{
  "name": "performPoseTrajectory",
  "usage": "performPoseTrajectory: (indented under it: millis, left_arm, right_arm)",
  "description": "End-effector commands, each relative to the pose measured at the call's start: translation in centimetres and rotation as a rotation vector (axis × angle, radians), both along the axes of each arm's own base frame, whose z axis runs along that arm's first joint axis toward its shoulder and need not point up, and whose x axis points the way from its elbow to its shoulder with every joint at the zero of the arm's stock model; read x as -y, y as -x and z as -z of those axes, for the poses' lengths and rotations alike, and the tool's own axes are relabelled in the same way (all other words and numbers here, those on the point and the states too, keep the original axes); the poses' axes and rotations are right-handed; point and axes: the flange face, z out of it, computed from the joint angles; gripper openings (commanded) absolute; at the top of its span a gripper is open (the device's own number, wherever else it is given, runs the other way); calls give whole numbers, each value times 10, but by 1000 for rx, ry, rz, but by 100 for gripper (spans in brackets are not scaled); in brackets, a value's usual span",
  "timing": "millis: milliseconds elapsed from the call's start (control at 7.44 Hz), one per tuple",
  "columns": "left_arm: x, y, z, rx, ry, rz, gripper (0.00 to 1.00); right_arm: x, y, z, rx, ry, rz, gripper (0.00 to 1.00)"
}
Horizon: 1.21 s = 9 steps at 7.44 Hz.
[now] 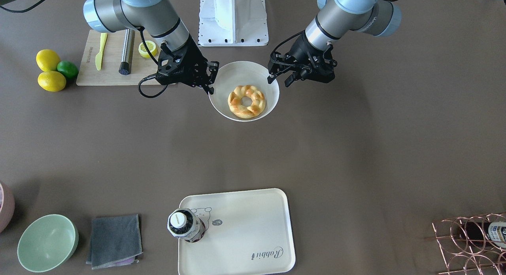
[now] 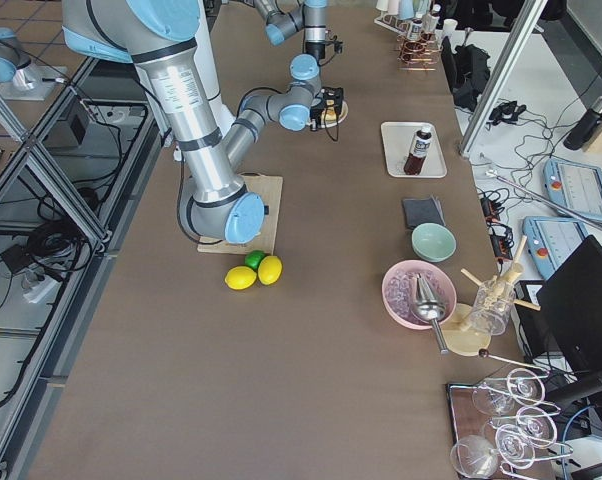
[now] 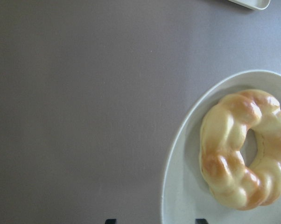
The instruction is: Place donut on tray
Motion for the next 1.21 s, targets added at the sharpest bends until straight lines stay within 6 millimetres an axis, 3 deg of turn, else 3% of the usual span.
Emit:
performPoseTrajectory:
  millis: [0, 134, 269, 403, 538, 807, 941, 1076]
  left_arm:
    - [2, 2, -1, 2, 1, 5, 50]
    - [2, 5, 1, -3, -2, 8, 47]
    - [0, 7, 3, -7, -5, 8, 37]
    - [0, 6, 3, -6, -2, 2, 9]
    - [0, 5, 3, -7, -2, -1, 0]
    - [1, 5, 2, -4, 3, 3, 0]
    - [1, 5, 3, -8, 32, 13, 0]
    - [5, 4, 11, -2, 64, 28, 0]
  right_arm:
    - [-6, -5, 9, 21, -8, 3, 0]
    - [-8, -5, 12, 29, -2, 2, 0]
    - [-7, -5, 11, 27, 0, 0, 0]
    - [-9, -3, 10, 26, 3, 2, 0]
    - [-10, -3, 11, 28, 3, 3, 0]
    - [-12, -7, 16, 40, -1, 7, 0]
    - [-13, -8, 17, 42, -6, 5, 93]
    - [-17, -22, 24, 64, -16, 2, 100]
